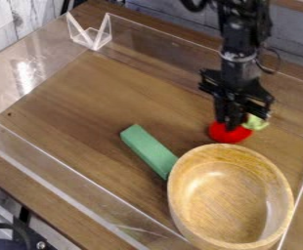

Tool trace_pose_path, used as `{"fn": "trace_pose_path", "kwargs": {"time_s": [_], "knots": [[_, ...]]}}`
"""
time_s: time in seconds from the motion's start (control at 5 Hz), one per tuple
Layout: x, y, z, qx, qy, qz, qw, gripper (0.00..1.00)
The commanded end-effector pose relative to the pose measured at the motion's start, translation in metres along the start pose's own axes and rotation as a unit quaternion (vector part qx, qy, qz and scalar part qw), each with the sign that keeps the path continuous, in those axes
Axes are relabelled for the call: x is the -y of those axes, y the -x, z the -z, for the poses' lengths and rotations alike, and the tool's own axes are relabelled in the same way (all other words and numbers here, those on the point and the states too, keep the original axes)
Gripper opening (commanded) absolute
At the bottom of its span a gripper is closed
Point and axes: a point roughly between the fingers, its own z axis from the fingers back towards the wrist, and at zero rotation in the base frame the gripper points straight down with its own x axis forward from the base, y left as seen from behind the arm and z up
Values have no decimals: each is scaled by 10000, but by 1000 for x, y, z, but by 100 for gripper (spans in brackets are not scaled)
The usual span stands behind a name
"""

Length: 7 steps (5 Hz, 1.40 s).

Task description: Move the red object to the left side of the table

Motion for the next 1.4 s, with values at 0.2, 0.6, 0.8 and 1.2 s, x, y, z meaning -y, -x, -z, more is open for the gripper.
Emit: {"fn": "trace_pose_path", "kwargs": {"time_s": [0.2, 0.6, 0.8, 1.2], "knots": [[-41, 9, -94, 689, -156, -283, 9971, 0], [-106, 22, -111, 684, -361, -845, 9934, 0], [-138, 34, -112, 678, -440, -1073, 9909, 0], [-207, 46, -105, 562, -490, -1179, 9902, 0]]}}
